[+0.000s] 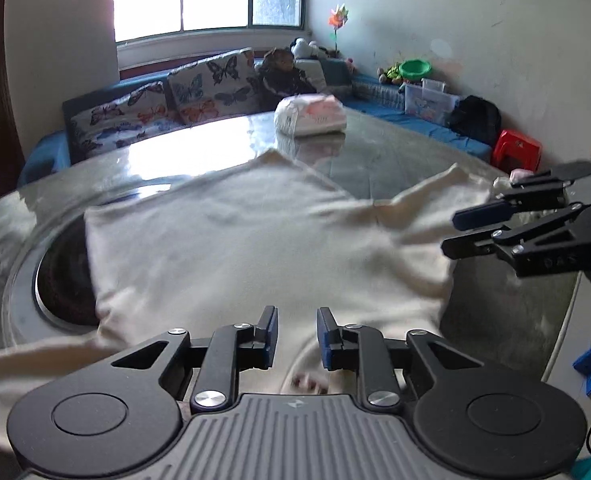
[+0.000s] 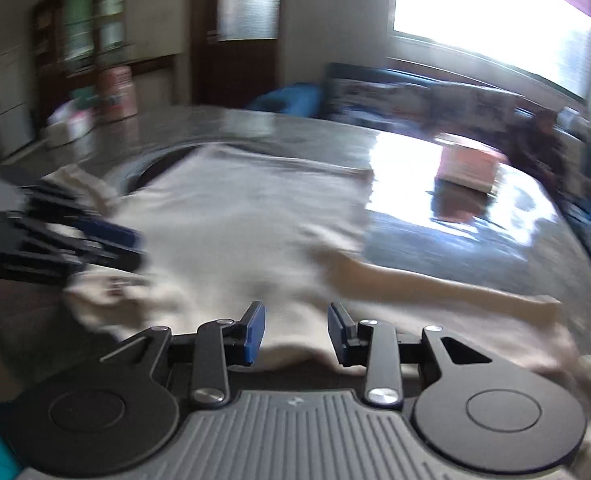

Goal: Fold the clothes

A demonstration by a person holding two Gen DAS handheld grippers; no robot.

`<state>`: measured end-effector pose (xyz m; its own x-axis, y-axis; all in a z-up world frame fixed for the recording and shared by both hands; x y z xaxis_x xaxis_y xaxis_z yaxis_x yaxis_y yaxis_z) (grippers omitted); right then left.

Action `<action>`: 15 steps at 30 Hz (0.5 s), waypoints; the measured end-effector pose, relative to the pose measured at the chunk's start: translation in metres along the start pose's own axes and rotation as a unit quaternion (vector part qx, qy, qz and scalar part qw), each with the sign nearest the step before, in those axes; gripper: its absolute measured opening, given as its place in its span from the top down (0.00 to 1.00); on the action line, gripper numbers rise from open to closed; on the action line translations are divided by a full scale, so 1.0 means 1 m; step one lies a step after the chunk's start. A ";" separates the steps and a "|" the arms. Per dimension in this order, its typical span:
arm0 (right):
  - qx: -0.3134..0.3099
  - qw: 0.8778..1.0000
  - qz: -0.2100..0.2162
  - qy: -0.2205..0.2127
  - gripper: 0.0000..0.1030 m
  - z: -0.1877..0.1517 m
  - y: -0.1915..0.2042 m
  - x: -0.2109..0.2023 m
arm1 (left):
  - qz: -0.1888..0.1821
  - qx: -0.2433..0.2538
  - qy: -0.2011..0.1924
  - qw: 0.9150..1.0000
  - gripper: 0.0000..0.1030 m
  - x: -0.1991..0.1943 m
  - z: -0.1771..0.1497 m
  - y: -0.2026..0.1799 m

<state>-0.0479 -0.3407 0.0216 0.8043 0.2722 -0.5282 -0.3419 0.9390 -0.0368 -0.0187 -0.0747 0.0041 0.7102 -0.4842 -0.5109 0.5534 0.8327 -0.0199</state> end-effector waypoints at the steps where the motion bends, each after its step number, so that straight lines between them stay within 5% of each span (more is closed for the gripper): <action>1: 0.013 1.000 -0.020 0.000 0.67 -0.002 -0.014 0.000 | -0.004 0.000 -0.002 1.000 0.77 0.003 0.004 -0.003; 10: 0.115 0.976 -0.185 0.014 0.67 -0.026 -0.124 0.007 | -0.039 0.003 0.004 0.999 0.77 0.039 0.020 -0.034; 15: 0.159 0.962 -0.222 0.018 0.67 -0.037 -0.155 0.011 | -0.045 0.007 0.012 0.999 0.77 0.050 0.022 -0.046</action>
<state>-0.0035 -0.4911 -0.0099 0.8171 -0.1725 -0.5501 0.2013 0.9795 -0.0081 0.0010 -0.1437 -0.0017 0.6468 -0.5507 -0.5276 0.6213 0.7817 -0.0542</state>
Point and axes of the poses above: each gripper's, at about its wrist camera, not at the fingertips, and x roughly the way its jaws point, y to its left, z to its top, the point moved 3 cm from there along x, roughly the way its jaws point, and after that the axes turned 8 degrees about -y, right-handed, at the moved point
